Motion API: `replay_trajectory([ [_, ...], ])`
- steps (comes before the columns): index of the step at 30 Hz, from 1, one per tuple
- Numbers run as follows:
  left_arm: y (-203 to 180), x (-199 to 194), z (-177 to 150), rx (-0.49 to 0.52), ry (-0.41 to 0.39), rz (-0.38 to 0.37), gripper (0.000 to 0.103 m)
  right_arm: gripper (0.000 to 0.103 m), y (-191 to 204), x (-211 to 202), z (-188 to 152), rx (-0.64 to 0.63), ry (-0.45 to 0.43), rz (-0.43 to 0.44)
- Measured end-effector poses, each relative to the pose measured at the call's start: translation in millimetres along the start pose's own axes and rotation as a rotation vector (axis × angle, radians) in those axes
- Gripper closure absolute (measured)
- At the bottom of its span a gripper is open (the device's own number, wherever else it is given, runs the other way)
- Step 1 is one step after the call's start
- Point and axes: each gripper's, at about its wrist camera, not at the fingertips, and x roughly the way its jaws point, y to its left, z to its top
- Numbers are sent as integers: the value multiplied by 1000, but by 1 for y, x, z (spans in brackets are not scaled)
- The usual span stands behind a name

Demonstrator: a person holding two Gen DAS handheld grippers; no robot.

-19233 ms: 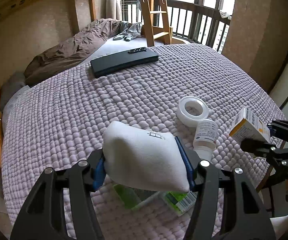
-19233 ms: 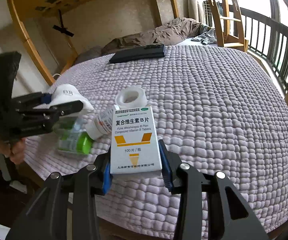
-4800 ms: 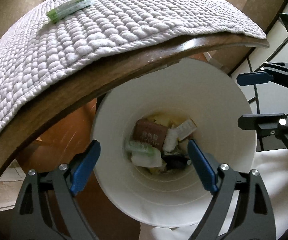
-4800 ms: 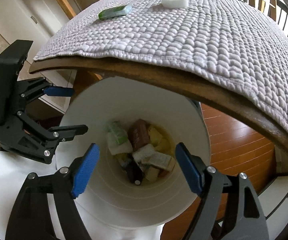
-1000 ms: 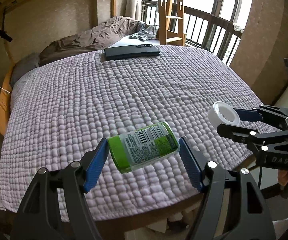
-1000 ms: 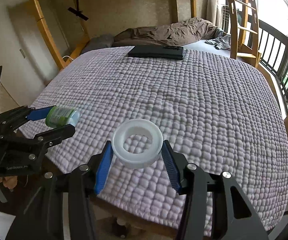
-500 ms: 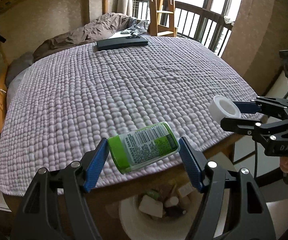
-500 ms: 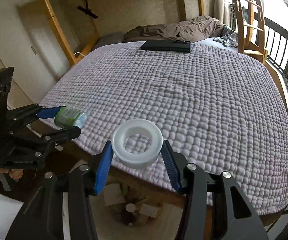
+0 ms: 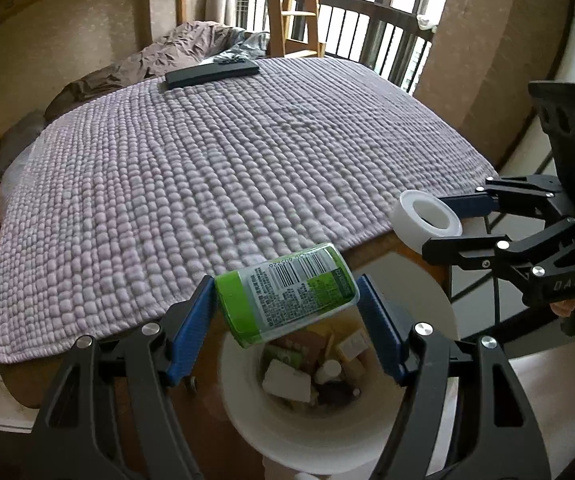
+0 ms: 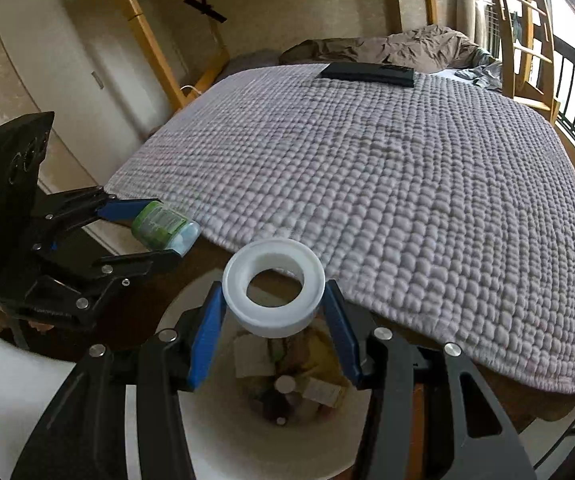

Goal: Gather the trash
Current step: 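Carry the tape roll and green tube with both tools over the white bin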

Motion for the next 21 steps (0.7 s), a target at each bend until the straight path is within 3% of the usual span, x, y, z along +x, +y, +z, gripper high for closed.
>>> replay_trajectory([
  [10, -12, 8, -18, 30, 57, -31, 31, 54, 17, 8, -22, -20, 58, 30],
  [21, -13, 31, -34, 43, 123, -15, 31, 54, 12, 32, -42, -3, 121, 16],
])
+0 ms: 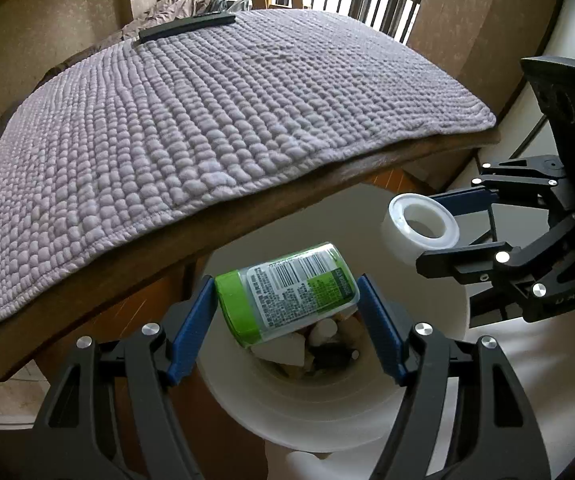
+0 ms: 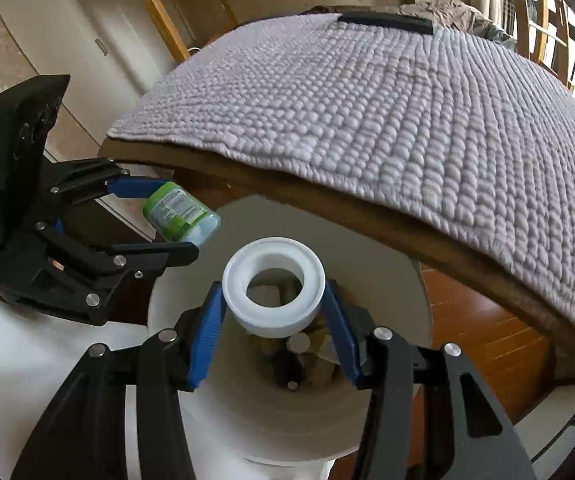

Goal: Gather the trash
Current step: 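Carry the tape roll and green tube with both tools over the white bin, then open both tools to drop the tape roll and green tube into the bin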

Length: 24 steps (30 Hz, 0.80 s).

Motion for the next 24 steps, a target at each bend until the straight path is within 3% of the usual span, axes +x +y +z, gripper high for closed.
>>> replay_trajectory([
  [19, 2, 42, -14, 23, 108, 12, 31, 53, -4, 35, -24, 23, 70, -26],
  [21, 2, 46, -15, 30, 122, 12, 28, 42, -5, 39, -26, 32, 85, -29],
  [22, 1, 47, -15, 31, 124, 11, 24, 29, -6, 41, -26, 43, 94, -28],
  [24, 0, 47, -15, 34, 115, 13, 15, 26, -8, 43, -27, 59, 91, -27],
])
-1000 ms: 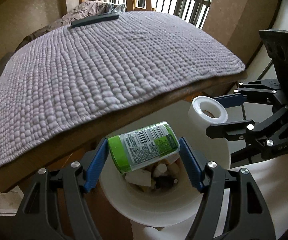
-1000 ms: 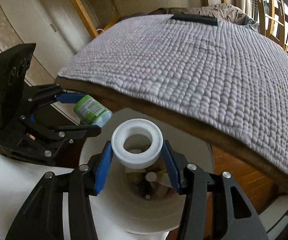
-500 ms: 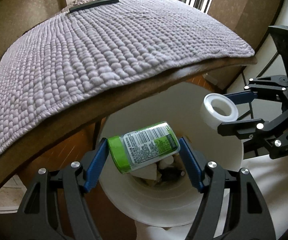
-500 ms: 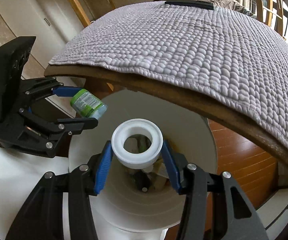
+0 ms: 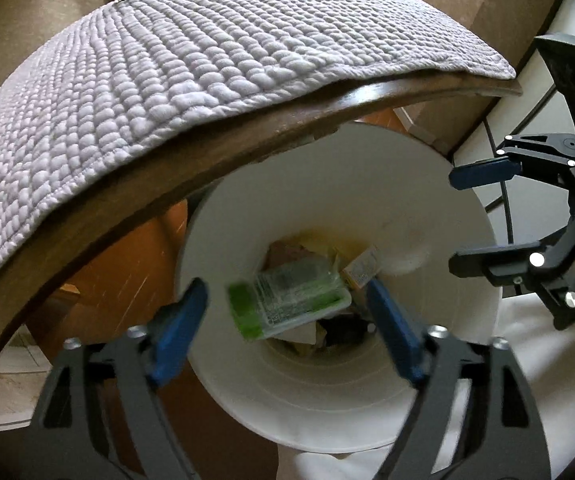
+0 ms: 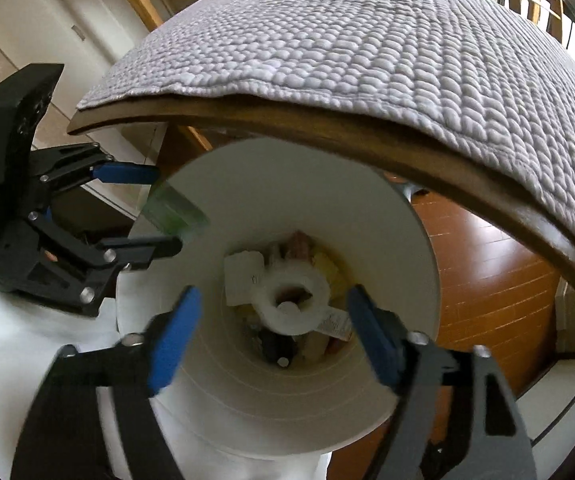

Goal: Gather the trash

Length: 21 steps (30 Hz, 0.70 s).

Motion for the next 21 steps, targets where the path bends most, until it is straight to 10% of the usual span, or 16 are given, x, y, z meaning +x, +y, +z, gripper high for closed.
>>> replay_trajectory([
  [10, 7, -20, 10, -17, -25, -42, 15, 26, -1, -22, 4, 20, -30, 7],
  [14, 21, -68, 30, -63, -169, -114, 13, 22, 8, -56, 21, -24, -113, 7],
  [21, 104, -104, 74, -260, -363, 109, 1, 4, -43, -105, 81, 23, -356, -220],
])
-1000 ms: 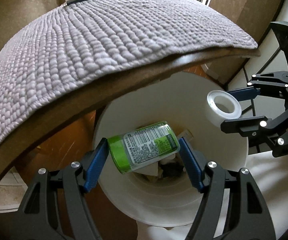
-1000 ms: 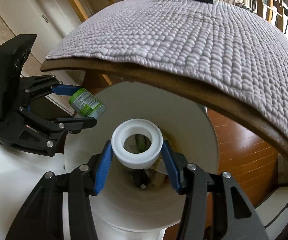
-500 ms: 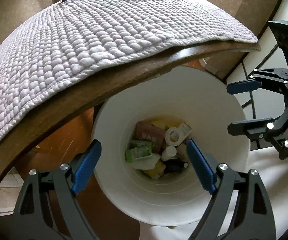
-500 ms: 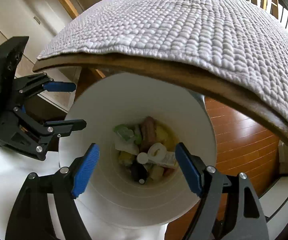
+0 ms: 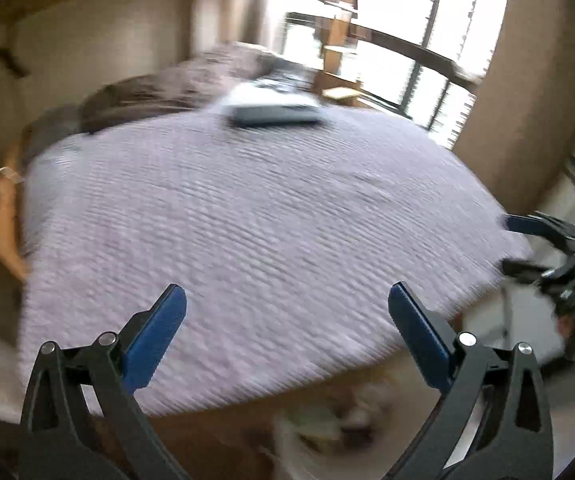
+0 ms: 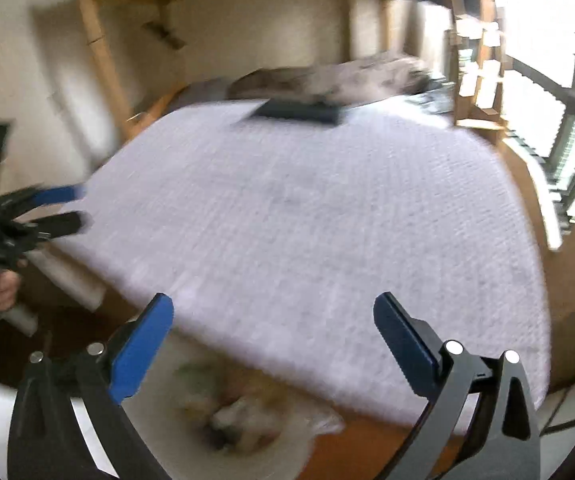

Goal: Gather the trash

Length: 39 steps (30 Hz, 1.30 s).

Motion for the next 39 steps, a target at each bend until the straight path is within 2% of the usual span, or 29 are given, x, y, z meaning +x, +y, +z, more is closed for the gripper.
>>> replay_trajectory([
  [3, 44, 24, 26, -69, -11, 133, 1, 4, -53, 23, 27, 64, -19, -123],
  [4, 53, 30, 33, -79, -17, 152, 1, 4, -73, 33, 36, 88, -18, -169],
  [6, 76, 45, 44, -101, -13, 206, 1, 4, -105, 50, 49, 140, -10, -207],
  [11, 109, 78, 55, -140, 31, 253, 1, 4, -147, 90, 64, 162, 36, -276],
  [16, 134, 101, 56, -205, 69, 238, 1, 4, -179, 103, 61, 243, 60, -253],
  [21, 152, 112, 56, -241, 89, 251, 1, 4, -193, 104, 60, 248, 60, -256],
  [26, 145, 121, 58, -181, 107, 297, 1, 4, -186, 112, 62, 206, 85, -289],
  [39, 145, 120, 57, -181, 107, 292, 1, 4, -183, 109, 60, 210, 86, -296],
])
